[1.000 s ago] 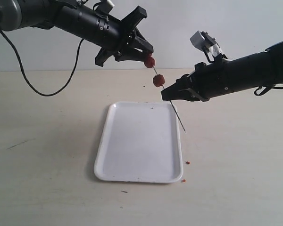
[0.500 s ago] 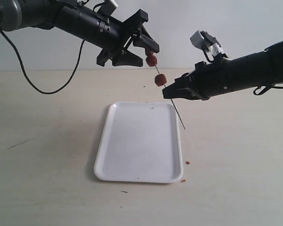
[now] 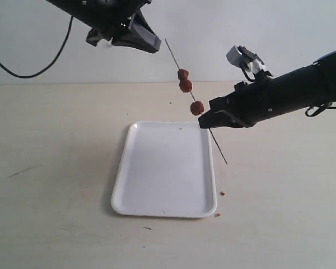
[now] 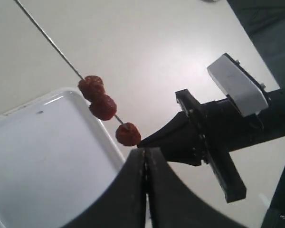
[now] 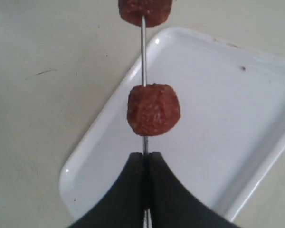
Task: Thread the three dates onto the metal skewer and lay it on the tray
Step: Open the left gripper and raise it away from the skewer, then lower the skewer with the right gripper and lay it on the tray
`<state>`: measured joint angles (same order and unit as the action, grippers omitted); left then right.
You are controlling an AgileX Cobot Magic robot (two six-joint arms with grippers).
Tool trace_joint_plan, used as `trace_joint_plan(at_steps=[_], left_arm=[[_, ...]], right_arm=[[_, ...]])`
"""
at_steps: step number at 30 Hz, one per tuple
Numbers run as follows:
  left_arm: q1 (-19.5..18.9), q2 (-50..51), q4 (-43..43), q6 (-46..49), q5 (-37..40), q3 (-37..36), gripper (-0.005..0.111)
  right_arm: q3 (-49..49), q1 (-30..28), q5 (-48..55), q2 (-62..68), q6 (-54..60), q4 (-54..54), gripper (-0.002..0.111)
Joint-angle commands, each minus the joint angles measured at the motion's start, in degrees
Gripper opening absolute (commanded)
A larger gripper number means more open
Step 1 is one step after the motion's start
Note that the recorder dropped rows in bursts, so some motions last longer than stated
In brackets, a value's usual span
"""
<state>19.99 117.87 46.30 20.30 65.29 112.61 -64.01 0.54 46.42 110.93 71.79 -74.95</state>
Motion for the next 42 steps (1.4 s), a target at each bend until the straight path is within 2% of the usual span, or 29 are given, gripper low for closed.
trace_joint_plan(at_steps=[1,4,7,11,14,18,22,27,36,42], left_arm=[[0.1,-4.7,-2.2,2.8,-2.7,-1.4,0.0],[0.6,-9.7,-0.8,6.8,-9.5,-6.9,0.0],[1.2,-16.1,-0.8,12.1,-16.5,-15.7,0.0],[1.2,-24.5,-1.2,19.6,-25.2,-28.3,0.0],[0.1,-30.9,-1.2,22.5,-34.5,-38.2,0.0],[-0.7,-37.5,-1.2,23.6,-44.1,-48.4,0.0],[-0.7,-42.2,-1.2,28.3,-49.5,-55.4,0.0],[-0.7,-45.6,-1.2,28.8,-54.5,-59.1,0.0],[-0.7,-47.9,-1.2,28.8,-52.3,-59.1,0.0],[-0.7,-47.9,-1.2,28.8,-51.4,-59.2,0.0]], right_arm=[[2.6,1.2,-1.4,-0.1,-5.2,-1.2,0.0],[3.1,3.5,-2.3,-0.1,-9.7,-1.5,0.0],[3.1,8.4,-3.6,-0.1,-11.2,-2.9,0.0],[3.3,16.1,-14.4,-0.1,-17.5,-3.4,0.0],[3.6,20.4,-22.6,-0.1,-28.1,-4.0,0.0],[3.6,23.6,-29.8,-0.1,-37.7,-4.1,0.0],[3.6,25.1,-32.7,0.0,-40.4,-3.5,0.0],[3.6,25.4,-31.5,2.1,-42.0,-2.8,0.0],[3.6,25.4,-31.4,6.2,-44.5,-2.4,0.0],[3.6,25.4,-31.4,6.3,-44.0,1.8,0.0]])
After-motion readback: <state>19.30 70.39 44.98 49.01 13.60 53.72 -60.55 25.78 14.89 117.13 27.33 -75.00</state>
